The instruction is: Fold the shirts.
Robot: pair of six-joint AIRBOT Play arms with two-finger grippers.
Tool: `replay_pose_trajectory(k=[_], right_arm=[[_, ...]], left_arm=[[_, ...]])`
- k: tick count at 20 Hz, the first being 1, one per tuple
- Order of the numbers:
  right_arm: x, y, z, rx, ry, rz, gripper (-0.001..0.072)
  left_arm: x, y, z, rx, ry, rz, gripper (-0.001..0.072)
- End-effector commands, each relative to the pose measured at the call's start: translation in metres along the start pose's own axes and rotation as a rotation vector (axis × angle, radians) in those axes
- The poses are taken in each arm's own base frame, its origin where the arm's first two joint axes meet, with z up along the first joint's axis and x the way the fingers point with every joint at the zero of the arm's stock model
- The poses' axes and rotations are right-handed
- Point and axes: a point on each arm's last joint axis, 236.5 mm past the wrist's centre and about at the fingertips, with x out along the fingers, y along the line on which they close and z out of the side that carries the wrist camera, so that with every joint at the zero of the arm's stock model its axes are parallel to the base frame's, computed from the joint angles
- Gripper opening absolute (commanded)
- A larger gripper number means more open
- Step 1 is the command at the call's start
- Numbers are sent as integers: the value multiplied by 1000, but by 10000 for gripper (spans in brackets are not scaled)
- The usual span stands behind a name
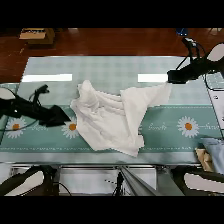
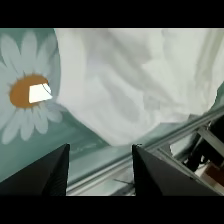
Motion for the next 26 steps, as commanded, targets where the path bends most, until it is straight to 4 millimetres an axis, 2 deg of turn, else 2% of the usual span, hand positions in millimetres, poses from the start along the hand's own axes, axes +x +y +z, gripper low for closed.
replay_pose_trajectory(k=[1,4,6,8,10,13,15,16,17,19,20,22,24,26], right_arm=[[1,-1,-2,-16,10,-4,20],[1,-1,-3,-27,13,-3,20],[1,-1,-3,-38,14,-3,21],[1,-1,-3,-45,13,-3,20],[1,-1,-2,-45,8,-4,20],[1,-1,1,-45,-3,-6,20],[1,-2,2,-45,-9,-7,20],[1,-2,2,-45,-8,-7,20],[1,-2,2,-45,-8,-7,21],[1,-2,2,-45,-8,-8,20],[1,-2,2,-45,-8,-8,20],[1,-2,1,-46,-4,-8,20],[0,-9,-4,-59,17,-37,20],[-8,-22,-9,-87,35,-101,20]], left_arm=[[46,-20,-66,-61,128,-118,447],[86,-25,-101,-21,215,-92,446],[103,-25,-110,-1,230,-43,452],[115,-26,-107,4,201,-6,472],[125,-26,-100,-10,164,18,523],[139,-19,-98,-50,171,39,522],[149,-14,-87,-97,142,43,522],[153,-14,-76,-126,102,34,516],[155,-16,-62,-153,48,18,439],[153,-27,-40,-120,-28,-13,77],[150,-33,-34,-72,-42,-23,19],[141,-57,-26,32,-39,-62,19],[117,-99,-19,177,-55,-129,17],[66,-154,3,317,-193,-207,17]])
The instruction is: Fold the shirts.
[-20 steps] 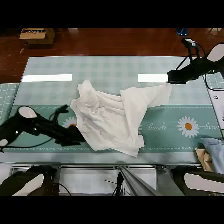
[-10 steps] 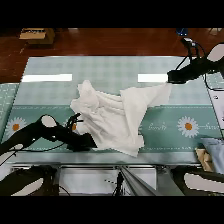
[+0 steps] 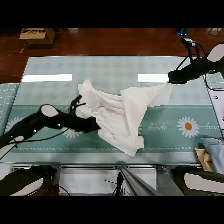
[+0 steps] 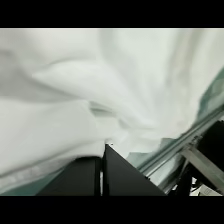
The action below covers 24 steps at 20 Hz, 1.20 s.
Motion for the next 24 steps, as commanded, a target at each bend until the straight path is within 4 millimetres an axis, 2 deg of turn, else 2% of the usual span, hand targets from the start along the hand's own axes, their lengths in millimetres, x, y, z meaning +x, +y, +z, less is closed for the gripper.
replay_pose_trajectory(k=[1,2,3,5,7,8,10,12,14,16,17,19,22,24], right_arm=[[-14,-19,-7,-40,16,-95,20],[-26,-23,-3,-52,-11,-124,20],[-39,-24,1,-59,-49,-145,20],[-72,-23,11,-76,-136,-179,20],[-110,-22,13,-93,-216,-221,20],[-129,-22,13,-101,-255,-243,20],[-172,-21,11,-103,-344,-296,20],[-216,-22,3,-80,-438,-355,20],[-258,-14,-7,-55,-541,-371,20],[-295,-4,-21,-30,-637,-371,20],[-310,1,-31,-18,-673,-370,20],[-331,9,-58,-8,-693,-370,20],[-343,21,-105,8,-655,-352,20],[-356,33,-128,27,-681,-322,20]], left_arm=[[-74,-92,50,254,-216,-124,17],[-116,-121,67,321,-336,-152,17],[-167,-149,82,388,-477,-171,17],[-267,-185,97,483,-748,-163,17],[-354,-205,95,542,-987,-106,17],[-390,-211,90,561,-1090,-66,17],[-439,-212,79,577,-1228,36,17],[-455,-191,74,527,-1243,173,17],[-442,-180,68,466,-1175,174,17],[-421,-184,55,479,-1078,144,17],[-417,-194,46,504,-1063,123,17],[-426,-221,28,576,-1101,121,17],[-449,-279,-14,717,-1194,146,17],[-461,-303,-41,781,-1248,211,17]])
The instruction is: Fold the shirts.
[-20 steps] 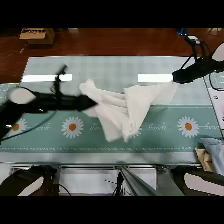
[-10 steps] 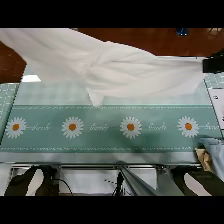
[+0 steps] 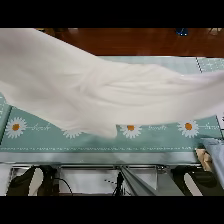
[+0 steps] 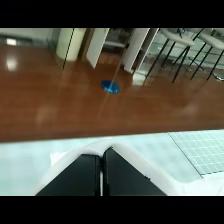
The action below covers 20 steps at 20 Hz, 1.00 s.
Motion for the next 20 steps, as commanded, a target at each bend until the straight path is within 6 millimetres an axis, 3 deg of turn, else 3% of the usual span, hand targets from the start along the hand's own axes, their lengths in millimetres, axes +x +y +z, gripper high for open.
replay_pose_trajectory(k=[1,4,6,8,10,14,17,20], right_arm=[[-54,5,-18,64,-27,28,20],[-76,4,-19,99,-31,27,19],[-64,6,-50,80,147,31,19],[-39,14,-79,38,374,65,19],[-2,24,-84,12,475,108,19],[94,40,-118,-36,751,171,20],[186,57,-110,-13,696,208,20],[252,73,-117,48,671,228,20]], left_arm=[[-38,-39,25,136,-55,61,17],[-55,-28,10,174,25,184,16],[-51,-9,-23,133,176,206,16],[-38,16,-53,54,312,203,17],[-17,51,-84,-62,420,199,17],[34,122,-173,-352,620,150,17],[85,175,-230,-446,617,164,18],[138,206,-280,-482,626,183,18]])
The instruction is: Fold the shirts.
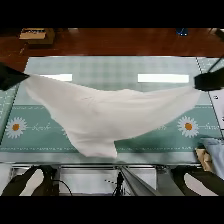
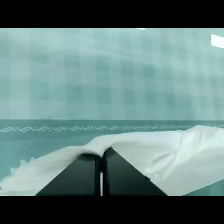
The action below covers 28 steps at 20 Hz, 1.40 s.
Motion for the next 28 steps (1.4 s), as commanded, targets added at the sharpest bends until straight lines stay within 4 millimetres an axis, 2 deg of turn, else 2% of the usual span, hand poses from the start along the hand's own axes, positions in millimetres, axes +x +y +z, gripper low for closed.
replay_pose_trajectory(k=[1,4,6,8,9,10,12,13,14,16,17,18,20,21,22,24,26,28], right_arm=[[72,5,44,61,-28,54,20],[112,7,52,94,0,76,20],[132,5,57,99,5,74,20],[148,2,60,103,5,70,20],[152,1,61,102,5,66,20],[155,0,62,98,4,63,20],[155,0,62,81,1,60,20],[155,-1,60,69,9,59,20],[155,-1,58,62,18,56,20],[155,-6,53,52,38,37,20],[155,-8,50,47,49,29,21],[155,-10,49,43,56,20,21],[155,-11,47,40,62,16,21],[155,-11,46,40,65,16,21],[155,-10,46,41,69,17,20],[155,-10,44,37,74,17,20],[155,-10,44,34,75,18,20],[155,-10,44,33,75,18,20]], left_arm=[[89,42,5,-62,1,18,18],[151,57,6,-92,15,37,19],[186,70,-7,-111,55,57,19],[206,80,-26,-138,125,65,20],[209,83,-35,-149,162,63,49],[206,88,-39,-156,183,66,173],[181,102,-41,-166,237,77,535],[162,112,-45,-166,287,94,535],[139,130,-54,-191,353,149,493],[84,171,-90,-327,502,313,480],[63,176,-110,-378,564,339,481],[53,170,-130,-419,612,322,481],[53,154,-169,-443,677,284,483],[58,146,-189,-432,708,259,485],[64,137,-210,-435,751,236,525],[77,123,-244,-437,818,202,533],[98,113,-260,-421,804,182,534],[118,102,-263,-397,760,159,533]])
